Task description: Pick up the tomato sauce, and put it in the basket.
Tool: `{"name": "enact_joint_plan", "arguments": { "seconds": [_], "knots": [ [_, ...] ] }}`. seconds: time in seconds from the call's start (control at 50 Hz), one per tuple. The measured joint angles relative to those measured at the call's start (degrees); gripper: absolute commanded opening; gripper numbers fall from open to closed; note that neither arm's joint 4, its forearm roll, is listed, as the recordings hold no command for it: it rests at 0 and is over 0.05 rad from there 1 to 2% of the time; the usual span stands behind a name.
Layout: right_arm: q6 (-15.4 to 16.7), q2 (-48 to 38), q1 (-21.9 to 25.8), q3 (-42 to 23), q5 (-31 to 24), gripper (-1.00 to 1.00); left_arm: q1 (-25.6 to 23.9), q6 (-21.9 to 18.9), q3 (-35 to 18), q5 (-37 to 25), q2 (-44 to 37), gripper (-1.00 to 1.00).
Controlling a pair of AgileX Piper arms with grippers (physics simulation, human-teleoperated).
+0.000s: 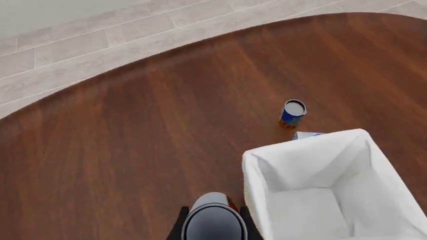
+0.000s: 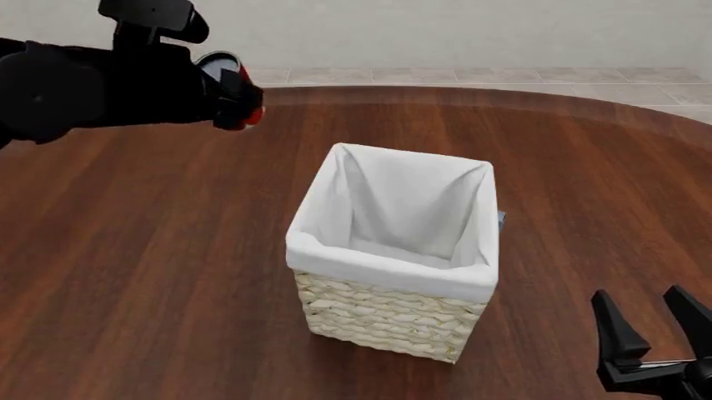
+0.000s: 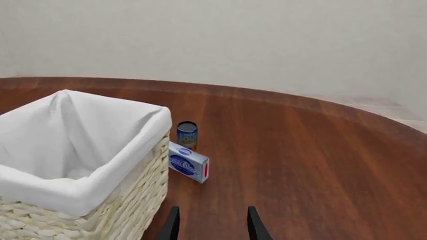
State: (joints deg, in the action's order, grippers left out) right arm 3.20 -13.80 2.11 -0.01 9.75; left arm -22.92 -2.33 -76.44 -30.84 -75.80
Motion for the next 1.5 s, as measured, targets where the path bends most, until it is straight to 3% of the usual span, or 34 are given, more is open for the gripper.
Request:
{"name": "enact_joint_plan", "arguments": {
  "seconds": [0.7, 1.5],
  "knots": [
    [-0.48, -0.23, 0.09, 0.00, 0.17, 1.00, -12.49, -1.20, 0.08, 0.52, -0.10, -1.00],
    [-0.83, -0.95, 0.08, 0.00, 0.70, 1.00, -19.05, -1.40, 1.83, 3.83, -3.48, -1.00]
  ]
}}
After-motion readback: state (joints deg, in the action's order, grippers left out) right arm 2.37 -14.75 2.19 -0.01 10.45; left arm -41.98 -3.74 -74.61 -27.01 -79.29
